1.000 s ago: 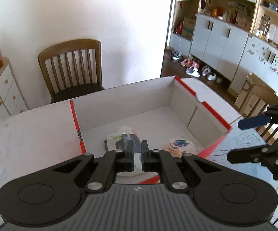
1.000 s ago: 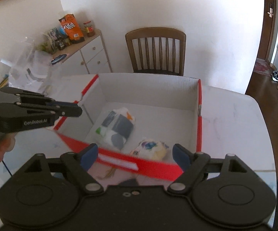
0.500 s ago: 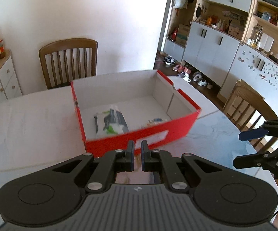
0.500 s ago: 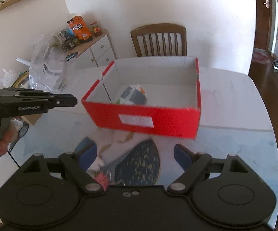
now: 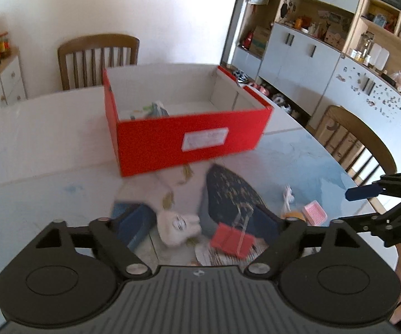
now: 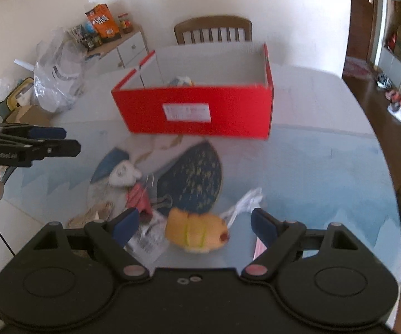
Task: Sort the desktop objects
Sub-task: 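Return both grippers to the table toward the foil bag and black seed bag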
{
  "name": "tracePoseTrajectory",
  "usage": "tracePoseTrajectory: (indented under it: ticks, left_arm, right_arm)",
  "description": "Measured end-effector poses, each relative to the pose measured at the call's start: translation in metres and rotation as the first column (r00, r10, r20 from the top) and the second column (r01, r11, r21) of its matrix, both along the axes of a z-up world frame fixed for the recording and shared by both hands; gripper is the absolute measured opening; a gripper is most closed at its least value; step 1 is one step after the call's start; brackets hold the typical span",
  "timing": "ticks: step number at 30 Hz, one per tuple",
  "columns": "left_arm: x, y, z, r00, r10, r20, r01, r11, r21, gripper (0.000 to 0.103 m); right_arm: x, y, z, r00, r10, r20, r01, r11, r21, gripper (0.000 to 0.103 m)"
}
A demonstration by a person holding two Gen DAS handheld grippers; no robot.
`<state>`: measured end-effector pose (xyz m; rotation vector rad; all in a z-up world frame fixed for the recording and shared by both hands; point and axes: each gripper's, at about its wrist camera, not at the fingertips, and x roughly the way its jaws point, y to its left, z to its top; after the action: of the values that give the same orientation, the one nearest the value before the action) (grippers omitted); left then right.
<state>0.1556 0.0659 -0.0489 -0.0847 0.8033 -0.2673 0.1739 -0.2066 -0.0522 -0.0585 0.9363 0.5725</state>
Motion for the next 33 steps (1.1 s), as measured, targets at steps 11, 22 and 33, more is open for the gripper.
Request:
tracePoseTrajectory:
  ticks: [11,22,33]
  left_arm:
    - [-0.027,-0.012,-0.048,0.996,-0.083,-0.045,0.084,0.996,0.022,0.103]
    - [-0.031,-0.015,-0.083,0.985,-0.138,-0.101,0.143,0.989,0.041,0.103]
    - [-0.035,-0.014,-0.096,0.980,-0.150,-0.131,0.159,0.985,0.060,0.103]
  right_arm:
    - [-0.032,0.002,-0.037,0.999,-0.022,-0.041,0.020,0.999,-0.047,0.087]
    - [-0.040,0.004,-0.069,0.995,-0.032,-0.098,0.023,0.995,-0.093,0.082]
    - [-0.038,0.009,-0.079,0.993,-0.026,-0.118,0.012,0.992,-0.124,0.074]
